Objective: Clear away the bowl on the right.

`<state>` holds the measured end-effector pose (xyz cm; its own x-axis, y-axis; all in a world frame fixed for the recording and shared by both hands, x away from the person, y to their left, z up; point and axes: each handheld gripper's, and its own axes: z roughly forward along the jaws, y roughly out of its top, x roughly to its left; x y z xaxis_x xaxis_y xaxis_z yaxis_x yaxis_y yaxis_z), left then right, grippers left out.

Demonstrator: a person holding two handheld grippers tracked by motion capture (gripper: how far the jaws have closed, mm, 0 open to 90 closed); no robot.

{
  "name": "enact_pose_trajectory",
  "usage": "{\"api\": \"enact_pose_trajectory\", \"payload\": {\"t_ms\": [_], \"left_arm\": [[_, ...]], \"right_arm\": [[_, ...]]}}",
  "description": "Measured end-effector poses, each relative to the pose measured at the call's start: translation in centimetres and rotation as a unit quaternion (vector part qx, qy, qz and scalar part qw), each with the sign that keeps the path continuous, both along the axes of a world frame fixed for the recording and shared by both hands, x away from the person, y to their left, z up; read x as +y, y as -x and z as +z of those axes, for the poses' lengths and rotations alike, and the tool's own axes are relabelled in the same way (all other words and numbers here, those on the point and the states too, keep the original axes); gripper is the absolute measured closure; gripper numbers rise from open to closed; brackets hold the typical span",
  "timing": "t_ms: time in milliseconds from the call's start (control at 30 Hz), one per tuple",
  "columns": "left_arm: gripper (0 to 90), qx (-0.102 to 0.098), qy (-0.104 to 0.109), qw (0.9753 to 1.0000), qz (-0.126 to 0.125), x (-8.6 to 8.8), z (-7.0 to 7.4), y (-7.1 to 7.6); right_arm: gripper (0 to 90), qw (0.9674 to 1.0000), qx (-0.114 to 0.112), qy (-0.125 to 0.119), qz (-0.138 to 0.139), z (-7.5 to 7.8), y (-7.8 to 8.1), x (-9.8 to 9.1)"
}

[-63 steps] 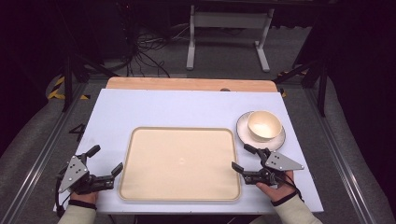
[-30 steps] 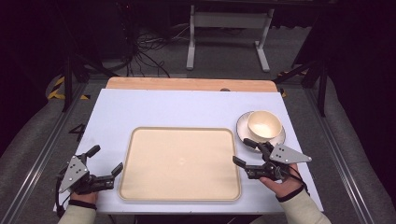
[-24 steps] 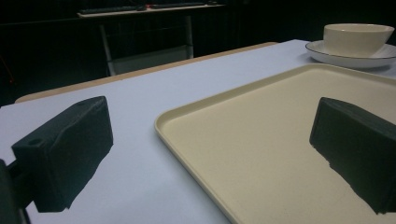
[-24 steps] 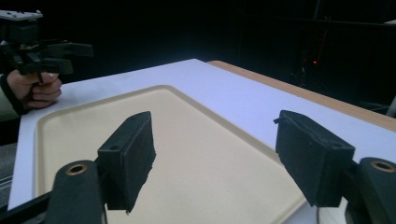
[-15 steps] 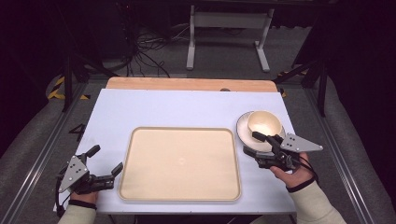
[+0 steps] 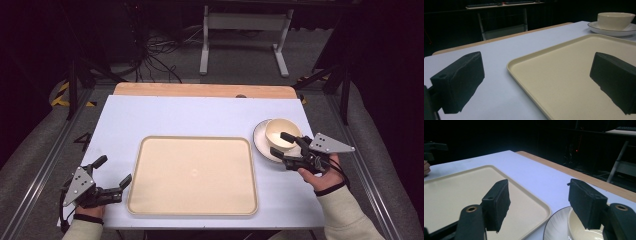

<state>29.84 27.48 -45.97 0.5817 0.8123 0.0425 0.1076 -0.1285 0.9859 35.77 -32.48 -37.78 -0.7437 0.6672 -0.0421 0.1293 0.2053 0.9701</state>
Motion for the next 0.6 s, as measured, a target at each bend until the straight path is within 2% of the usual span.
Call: {"api": "enact_pose_trajectory", "payload": {"t_ms": [267, 600], "left_arm": [[0.2, 0.001, -0.001, 1.0, -0.001, 0.0, 0.0, 0.0], [0.2, 0.0, -0.001, 1.0, 0.0, 0.0, 0.0, 0.0]], "right_arm": [[32.7, 0.9998, -0.007, -0.011, -0.012, 0.0, -0.7, -1.2], [31.6, 0.9994, -0.017, -0.005, -0.03, 0.5, -1.4, -2.7]]}}
